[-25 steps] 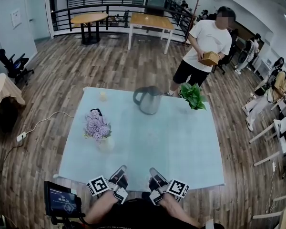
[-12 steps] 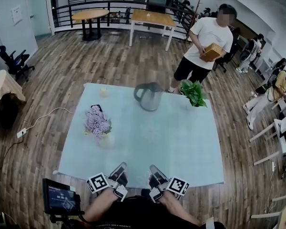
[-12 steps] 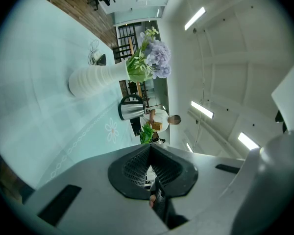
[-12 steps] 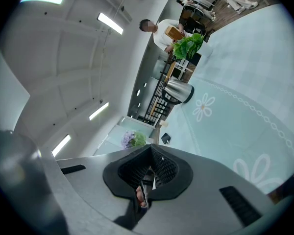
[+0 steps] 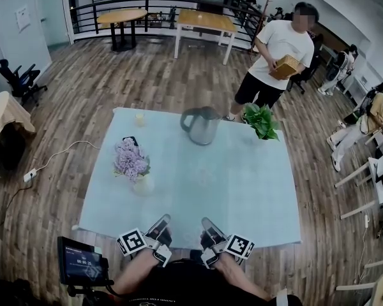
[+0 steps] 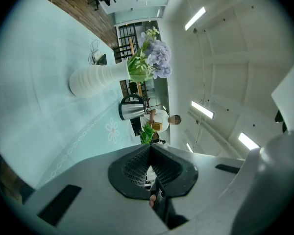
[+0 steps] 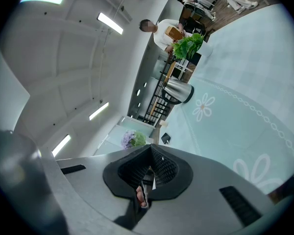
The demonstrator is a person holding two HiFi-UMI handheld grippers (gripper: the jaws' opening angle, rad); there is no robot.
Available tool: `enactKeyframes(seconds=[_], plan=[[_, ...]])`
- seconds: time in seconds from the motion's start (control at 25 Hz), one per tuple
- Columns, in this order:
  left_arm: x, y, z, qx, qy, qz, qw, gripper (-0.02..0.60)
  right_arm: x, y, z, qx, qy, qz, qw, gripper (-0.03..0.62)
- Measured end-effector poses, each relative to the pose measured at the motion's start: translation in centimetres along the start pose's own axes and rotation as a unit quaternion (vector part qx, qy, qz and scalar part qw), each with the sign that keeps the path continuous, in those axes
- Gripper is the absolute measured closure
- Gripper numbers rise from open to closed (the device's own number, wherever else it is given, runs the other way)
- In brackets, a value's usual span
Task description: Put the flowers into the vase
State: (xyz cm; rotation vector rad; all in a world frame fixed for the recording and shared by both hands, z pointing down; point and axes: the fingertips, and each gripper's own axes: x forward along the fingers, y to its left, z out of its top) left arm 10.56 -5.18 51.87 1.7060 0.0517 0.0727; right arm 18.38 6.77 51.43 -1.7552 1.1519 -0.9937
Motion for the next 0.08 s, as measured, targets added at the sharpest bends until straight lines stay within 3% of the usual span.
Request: enactKeyframes(seconds=[0.08], plan=[[0.02,0.05,0.15,0.004,0.001,0.002,1.0000,0.574,0.11,-0.01,0.01,0.000,-0.001,0.000,1.000,0.577]])
